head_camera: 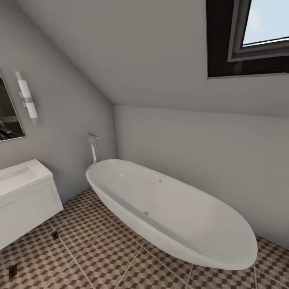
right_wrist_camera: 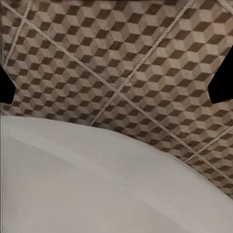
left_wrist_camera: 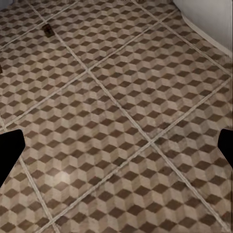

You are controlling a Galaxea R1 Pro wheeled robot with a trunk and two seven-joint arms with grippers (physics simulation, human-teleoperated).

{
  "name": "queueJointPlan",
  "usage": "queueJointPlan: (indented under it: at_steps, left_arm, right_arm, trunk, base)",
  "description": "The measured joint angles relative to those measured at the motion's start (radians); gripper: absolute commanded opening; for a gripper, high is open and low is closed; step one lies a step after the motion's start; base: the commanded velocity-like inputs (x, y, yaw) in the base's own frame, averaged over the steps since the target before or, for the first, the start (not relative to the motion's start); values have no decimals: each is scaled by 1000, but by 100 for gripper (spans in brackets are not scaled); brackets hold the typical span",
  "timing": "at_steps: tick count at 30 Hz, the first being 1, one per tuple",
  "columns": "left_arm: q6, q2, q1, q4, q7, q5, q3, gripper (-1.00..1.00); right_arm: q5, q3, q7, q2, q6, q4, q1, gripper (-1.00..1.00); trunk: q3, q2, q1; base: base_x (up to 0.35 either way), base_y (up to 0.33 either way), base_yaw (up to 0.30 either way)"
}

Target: Take the four mousetraps from the cabinet in the bathroom and place them on the bathroom floor. Make sure all four end up on the same floor surface, and ensure that at least two of them are either under or directly next to the same bathroom sink.

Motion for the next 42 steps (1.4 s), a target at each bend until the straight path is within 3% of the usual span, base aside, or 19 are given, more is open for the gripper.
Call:
queueJointPlan:
  at_steps: [42]
  left_arm:
    - [2, -1, 0, 0, 0, 0, 0, 100]
  right_arm:
    - [-1, 0, 0, 2, 0, 0, 0, 100]
  trunk:
    - [0, 0, 0]
  base:
    - [0, 0, -297]
